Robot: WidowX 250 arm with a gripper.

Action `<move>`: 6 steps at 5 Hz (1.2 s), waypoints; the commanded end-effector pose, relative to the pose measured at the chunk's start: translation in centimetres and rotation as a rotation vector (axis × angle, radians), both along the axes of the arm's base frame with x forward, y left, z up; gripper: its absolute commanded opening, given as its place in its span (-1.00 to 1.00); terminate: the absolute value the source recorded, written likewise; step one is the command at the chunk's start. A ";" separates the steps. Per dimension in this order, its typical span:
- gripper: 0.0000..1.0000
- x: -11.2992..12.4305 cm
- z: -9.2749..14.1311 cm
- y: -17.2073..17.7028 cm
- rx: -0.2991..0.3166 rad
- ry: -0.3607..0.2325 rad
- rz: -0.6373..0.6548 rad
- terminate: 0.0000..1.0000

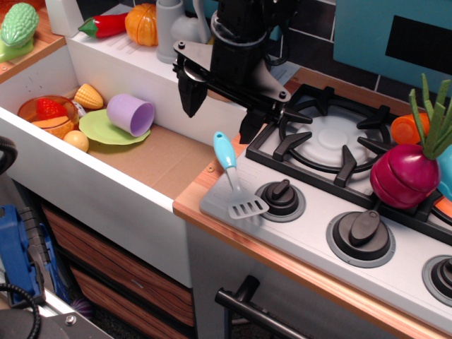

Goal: Put spatula in pan

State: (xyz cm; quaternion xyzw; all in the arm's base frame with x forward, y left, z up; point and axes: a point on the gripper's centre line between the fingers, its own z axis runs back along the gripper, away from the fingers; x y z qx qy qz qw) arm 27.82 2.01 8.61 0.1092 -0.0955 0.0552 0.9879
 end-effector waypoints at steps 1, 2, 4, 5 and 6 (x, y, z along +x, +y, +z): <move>1.00 0.0 0.0 0.0 0.000 0.000 0.000 -1.00; 1.00 0.9 0.1 -0.3 -0.027 -0.012 0.121 -1.00; 1.00 2.0 0.0 -0.6 -0.053 -0.069 0.276 -1.00; 1.00 2.1 -1.0 -0.4 -0.077 -0.102 0.332 -1.00; 1.00 1.8 -1.7 -0.7 -0.067 -0.112 0.359 -1.00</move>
